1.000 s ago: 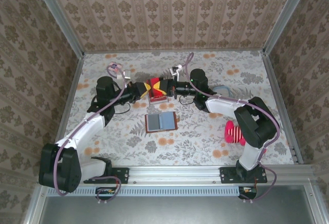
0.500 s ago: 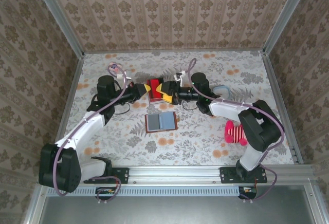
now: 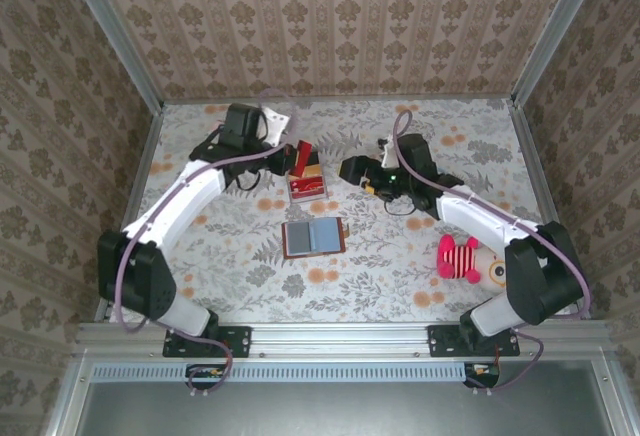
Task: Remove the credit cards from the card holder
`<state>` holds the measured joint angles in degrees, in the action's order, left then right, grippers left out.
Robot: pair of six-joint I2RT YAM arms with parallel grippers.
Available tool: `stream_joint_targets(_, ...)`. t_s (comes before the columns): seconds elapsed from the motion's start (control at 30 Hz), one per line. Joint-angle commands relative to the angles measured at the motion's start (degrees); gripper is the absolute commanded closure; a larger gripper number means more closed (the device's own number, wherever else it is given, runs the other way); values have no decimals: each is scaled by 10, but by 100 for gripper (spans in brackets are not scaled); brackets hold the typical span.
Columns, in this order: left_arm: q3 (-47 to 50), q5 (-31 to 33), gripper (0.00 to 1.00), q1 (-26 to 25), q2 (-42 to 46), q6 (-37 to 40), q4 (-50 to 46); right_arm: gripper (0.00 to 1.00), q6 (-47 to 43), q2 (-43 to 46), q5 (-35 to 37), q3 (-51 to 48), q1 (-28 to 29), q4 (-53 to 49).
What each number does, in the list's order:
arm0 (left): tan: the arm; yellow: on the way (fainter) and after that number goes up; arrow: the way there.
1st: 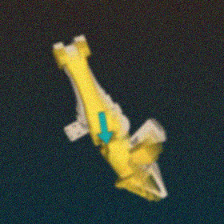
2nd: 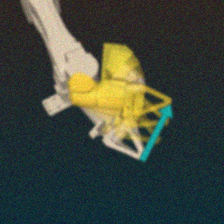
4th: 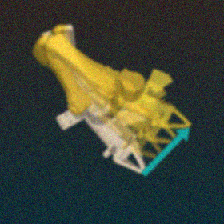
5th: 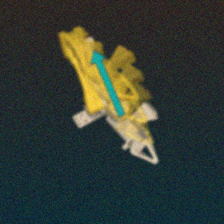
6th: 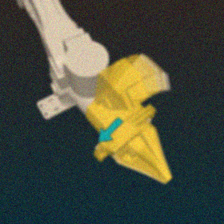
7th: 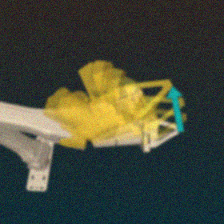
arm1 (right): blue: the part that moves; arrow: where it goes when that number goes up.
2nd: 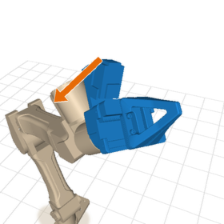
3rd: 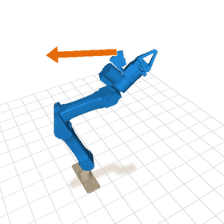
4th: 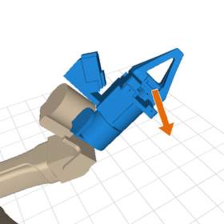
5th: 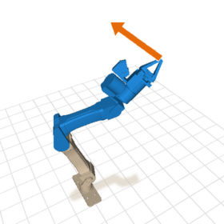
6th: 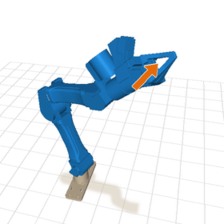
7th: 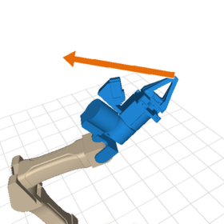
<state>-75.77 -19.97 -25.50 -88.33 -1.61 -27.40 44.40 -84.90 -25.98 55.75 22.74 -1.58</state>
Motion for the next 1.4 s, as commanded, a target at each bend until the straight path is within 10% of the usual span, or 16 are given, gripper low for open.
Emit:
stream_joint_targets(0.0, -41, 40, 100, -3, -33, 185, -66, 0, -69, 5, 47, 26, -21, -112)
stream_joint_targets(0.57, -151, 34, 100, -34, -158, 500, -189, 0, -68, 30, 40, -16, -39, -116)
stream_joint_targets(1.37, -206, 118, 83, -53, -256, 512, -193, 0, -42, 86, 52, -65, -38, -105)
